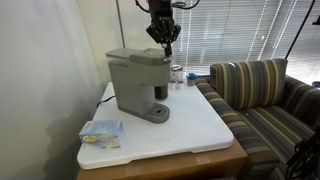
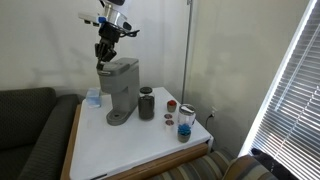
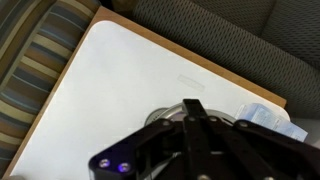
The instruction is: Close the coffee machine chamber
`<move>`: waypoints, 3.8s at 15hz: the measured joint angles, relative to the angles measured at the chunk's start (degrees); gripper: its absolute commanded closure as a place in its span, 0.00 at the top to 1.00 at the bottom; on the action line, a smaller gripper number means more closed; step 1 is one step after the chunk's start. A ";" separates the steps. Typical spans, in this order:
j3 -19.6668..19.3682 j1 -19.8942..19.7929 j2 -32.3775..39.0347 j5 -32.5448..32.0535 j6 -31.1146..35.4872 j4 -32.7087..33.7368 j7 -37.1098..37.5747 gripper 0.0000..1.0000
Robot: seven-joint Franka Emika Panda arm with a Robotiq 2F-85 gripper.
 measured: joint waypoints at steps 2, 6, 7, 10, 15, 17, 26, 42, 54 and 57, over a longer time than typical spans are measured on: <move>0.00 -0.02 0.35 0.02 -0.37 0.63 0.00 0.00; -0.02 -0.01 0.27 -0.06 -0.32 0.82 -0.32 0.00; -0.04 0.00 0.16 -0.09 -0.09 0.87 -0.32 0.00; -0.04 0.00 -0.31 -0.68 0.36 1.16 -0.32 0.00; -0.04 0.03 -0.40 -1.66 3.24 2.13 -0.68 0.00; -0.04 0.14 -0.36 -2.14 6.42 2.17 -1.57 0.00; -0.04 0.73 -0.16 -3.50 14.88 2.15 -3.40 0.00; -0.03 1.53 0.73 -3.71 15.10 1.21 -3.32 0.00; -0.04 1.37 -0.30 -3.71 14.62 0.25 -2.75 0.00; -0.03 1.30 -0.56 -3.40 12.53 0.01 -2.73 0.00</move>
